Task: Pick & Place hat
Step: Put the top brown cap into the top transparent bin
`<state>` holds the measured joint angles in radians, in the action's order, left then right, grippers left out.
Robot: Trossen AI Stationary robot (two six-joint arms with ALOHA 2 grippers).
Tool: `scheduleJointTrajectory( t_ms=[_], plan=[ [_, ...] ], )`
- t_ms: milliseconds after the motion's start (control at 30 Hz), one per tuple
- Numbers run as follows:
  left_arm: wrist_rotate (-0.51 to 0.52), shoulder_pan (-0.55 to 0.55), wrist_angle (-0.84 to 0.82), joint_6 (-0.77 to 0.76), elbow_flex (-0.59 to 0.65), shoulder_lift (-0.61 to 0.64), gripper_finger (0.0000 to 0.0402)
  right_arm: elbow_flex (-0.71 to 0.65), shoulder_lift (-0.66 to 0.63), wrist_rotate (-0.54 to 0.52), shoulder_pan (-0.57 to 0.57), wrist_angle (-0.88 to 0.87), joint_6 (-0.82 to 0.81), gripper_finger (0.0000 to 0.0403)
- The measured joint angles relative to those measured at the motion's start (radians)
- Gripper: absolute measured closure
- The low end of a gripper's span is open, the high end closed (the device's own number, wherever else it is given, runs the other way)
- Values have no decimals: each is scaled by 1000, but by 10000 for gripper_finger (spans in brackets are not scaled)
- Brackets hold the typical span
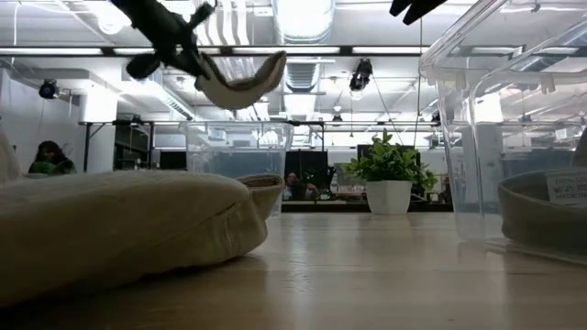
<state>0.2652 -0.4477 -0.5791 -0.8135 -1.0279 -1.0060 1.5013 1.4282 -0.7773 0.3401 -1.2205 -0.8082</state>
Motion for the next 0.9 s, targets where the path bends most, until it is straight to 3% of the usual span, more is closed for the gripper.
scheduleJointTrajectory(
  t_ms=[200,600,900],
  plan=[
    [-95,-97,6,0,0,-90,392,-2,0,0,0,0,0,179],
    [-166,-103,-2,-28,0,-230,391,-21,0,0,0,0,-2,179],
    [-167,-117,-162,-73,-43,-269,390,-30,0,0,0,1,-3,179]
  ],
)
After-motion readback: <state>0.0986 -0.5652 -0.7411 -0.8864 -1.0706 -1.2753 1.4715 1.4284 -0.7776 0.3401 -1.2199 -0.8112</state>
